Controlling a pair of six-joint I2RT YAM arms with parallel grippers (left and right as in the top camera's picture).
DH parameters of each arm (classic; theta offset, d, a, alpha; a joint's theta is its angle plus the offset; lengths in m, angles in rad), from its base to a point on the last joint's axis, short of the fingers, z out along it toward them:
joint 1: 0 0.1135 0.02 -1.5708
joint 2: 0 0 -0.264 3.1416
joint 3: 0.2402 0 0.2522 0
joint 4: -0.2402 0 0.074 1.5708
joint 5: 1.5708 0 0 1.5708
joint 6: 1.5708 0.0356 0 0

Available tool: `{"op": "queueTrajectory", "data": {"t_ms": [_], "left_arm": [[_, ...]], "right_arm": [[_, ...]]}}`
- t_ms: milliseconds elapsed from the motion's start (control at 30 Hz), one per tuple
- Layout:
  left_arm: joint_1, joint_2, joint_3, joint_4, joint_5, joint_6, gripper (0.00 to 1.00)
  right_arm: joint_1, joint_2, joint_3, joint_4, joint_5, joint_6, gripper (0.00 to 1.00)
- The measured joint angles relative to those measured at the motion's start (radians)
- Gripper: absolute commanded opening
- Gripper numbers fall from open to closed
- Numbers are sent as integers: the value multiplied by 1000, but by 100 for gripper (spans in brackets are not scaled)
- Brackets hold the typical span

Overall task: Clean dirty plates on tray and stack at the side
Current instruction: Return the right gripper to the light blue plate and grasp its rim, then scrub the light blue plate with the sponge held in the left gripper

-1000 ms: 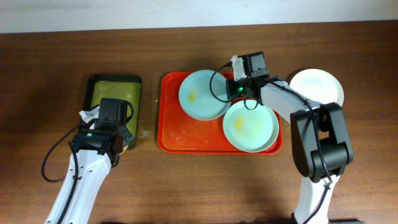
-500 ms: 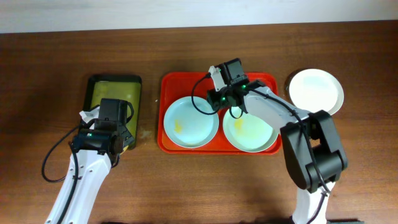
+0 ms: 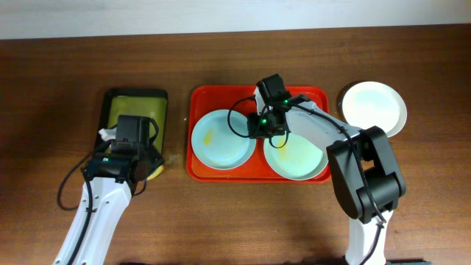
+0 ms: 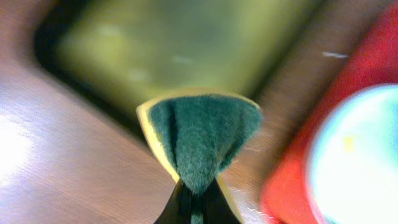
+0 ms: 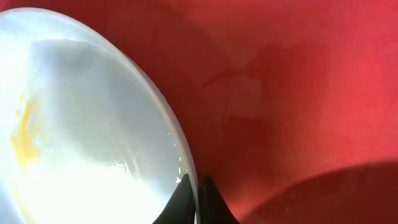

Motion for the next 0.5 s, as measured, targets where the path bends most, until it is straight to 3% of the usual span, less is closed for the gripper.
{"op": "queueTrajectory", "data": {"t_ms": [133, 300, 400, 500], "left_arm": [[-48, 25, -3, 219, 273, 25, 0], [-249, 269, -3, 534, 310, 29, 0], [-293, 395, -5, 699, 306, 28, 0], [-303, 504, -5, 765, 277, 20, 0]], "right_arm": [[0, 0, 0, 5, -5, -34, 4], [-3, 1, -2, 19, -39, -113, 4], [-3, 2, -3, 23, -47, -119, 4], [-3, 2, -4, 25, -50, -124, 4]]}}
